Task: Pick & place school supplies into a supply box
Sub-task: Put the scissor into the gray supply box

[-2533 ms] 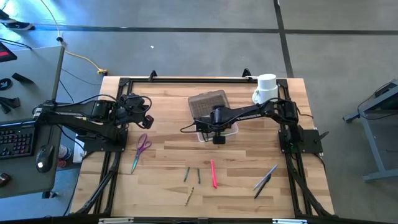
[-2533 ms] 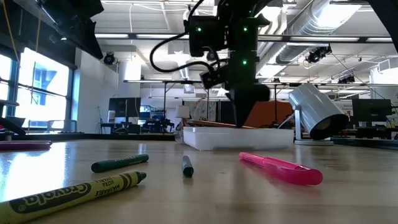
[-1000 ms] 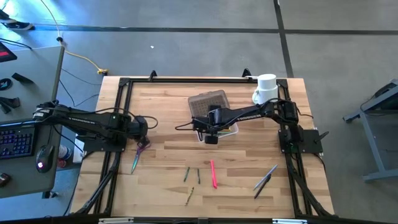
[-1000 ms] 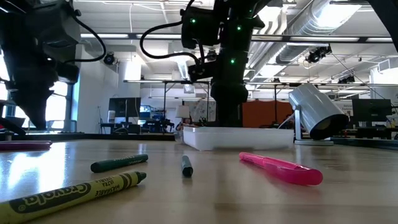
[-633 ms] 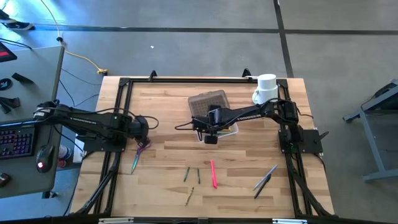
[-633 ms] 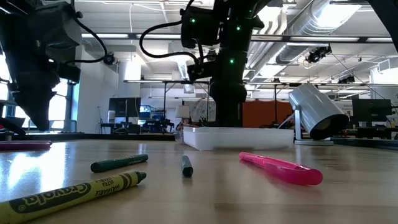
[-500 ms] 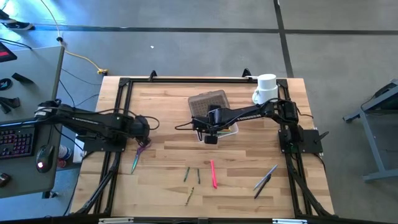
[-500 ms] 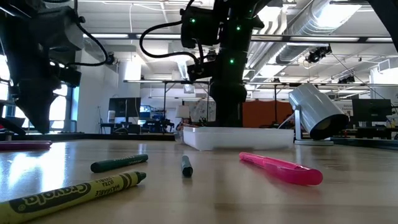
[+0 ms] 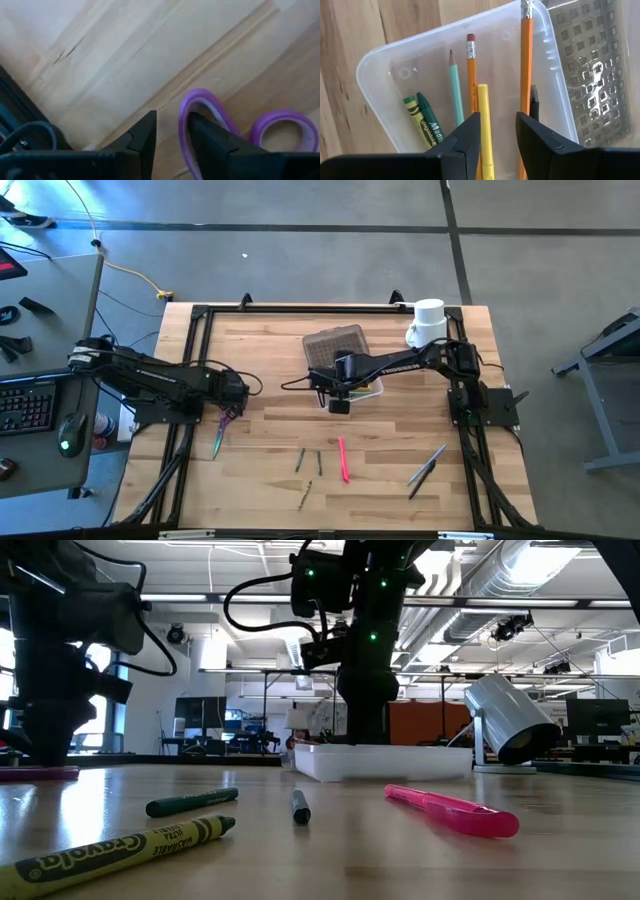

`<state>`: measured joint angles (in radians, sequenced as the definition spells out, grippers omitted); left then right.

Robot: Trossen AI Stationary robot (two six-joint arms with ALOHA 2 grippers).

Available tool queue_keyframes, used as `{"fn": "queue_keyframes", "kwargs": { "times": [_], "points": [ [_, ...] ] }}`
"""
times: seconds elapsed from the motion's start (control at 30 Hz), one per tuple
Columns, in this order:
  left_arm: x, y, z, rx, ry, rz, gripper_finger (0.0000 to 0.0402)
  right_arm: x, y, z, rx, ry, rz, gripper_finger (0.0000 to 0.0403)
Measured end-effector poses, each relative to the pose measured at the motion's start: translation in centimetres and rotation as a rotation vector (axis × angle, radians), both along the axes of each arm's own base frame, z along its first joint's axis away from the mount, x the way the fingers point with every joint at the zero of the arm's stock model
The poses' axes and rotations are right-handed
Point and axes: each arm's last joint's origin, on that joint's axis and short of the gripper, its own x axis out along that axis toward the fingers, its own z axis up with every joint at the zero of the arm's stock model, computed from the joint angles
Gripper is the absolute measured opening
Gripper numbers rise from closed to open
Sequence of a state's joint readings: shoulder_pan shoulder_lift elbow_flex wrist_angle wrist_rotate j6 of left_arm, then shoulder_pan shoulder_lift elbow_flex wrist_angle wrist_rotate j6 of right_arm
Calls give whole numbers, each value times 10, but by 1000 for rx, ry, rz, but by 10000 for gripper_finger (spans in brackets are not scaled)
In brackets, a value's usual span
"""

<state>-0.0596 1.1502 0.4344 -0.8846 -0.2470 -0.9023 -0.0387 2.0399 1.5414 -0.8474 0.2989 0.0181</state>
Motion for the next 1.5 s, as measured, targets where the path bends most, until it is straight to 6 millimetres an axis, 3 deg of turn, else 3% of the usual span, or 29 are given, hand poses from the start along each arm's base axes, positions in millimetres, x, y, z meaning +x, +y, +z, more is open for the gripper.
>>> {"fn": "queue_keyframes", "kwargs": {
  "times": [0.23, 0.43, 0.57, 0.67, 0.9, 1.17, 1.3, 1.5],
  "points": [
    [12, 0, -5, 15, -58, -65, 107, 0, 1, 0, 24, -1, 5, 108],
    [15, 0, -5, 37, -91, -64, 26, 0, 1, 0, 25, -2, 5, 108],
    [19, 0, -3, 41, -128, -62, 27, 0, 2, 0, 60, -9, -15, 107],
    [34, 0, 9, 59, -209, -71, 36, -1, 3, -1, 119, -11, -45, 108],
    [77, 0, 70, 194, -392, -259, 24, -12, 11, 18, 223, -13, -129, 101],
    [118, 6, 133, 394, -514, -419, 36, -34, 54, 61, 32, -117, -158, 99],
    [147, 18, 143, 456, -536, -500, 29, -45, 80, 70, -12, -132, -147, 99],
    [196, 50, 139, 501, -523, -599, 36, -56, 121, 68, -4, -121, -86, 99]
  ]
}}
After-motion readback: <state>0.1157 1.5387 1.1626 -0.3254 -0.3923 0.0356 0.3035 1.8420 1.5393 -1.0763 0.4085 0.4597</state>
